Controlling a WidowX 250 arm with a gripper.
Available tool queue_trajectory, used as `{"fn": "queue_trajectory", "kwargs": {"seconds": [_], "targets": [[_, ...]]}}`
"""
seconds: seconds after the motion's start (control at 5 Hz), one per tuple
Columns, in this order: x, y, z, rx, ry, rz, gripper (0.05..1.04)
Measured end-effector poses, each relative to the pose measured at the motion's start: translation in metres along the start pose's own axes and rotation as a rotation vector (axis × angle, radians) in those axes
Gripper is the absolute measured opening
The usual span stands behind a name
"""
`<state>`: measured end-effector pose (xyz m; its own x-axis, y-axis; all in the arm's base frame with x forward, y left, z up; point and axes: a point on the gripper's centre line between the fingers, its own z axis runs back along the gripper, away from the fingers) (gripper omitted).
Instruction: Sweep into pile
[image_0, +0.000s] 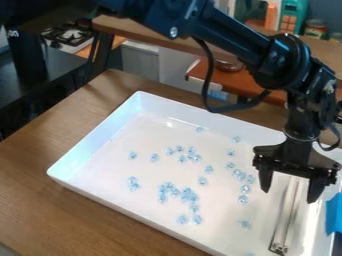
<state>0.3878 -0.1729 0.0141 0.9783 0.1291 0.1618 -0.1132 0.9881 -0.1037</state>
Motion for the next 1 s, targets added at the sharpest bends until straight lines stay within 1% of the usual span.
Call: {"fn": "queue_trajectory", "kwargs": {"seconds": [0.2,0.4,0.6,0.8,1.0], "targets": [[-0.014,0.009,-0.020,0.034,0.057,0.002,1.000],[-0.021,0.012,-0.027,0.030,0.061,-0.008,0.993],[-0.024,0.015,-0.029,0.014,0.071,-0.020,0.934],[-0.020,0.017,-0.029,0.013,0.048,-0.004,0.663],[-0.019,0.020,-0.029,0.008,0.041,-0.005,0.402]]}}
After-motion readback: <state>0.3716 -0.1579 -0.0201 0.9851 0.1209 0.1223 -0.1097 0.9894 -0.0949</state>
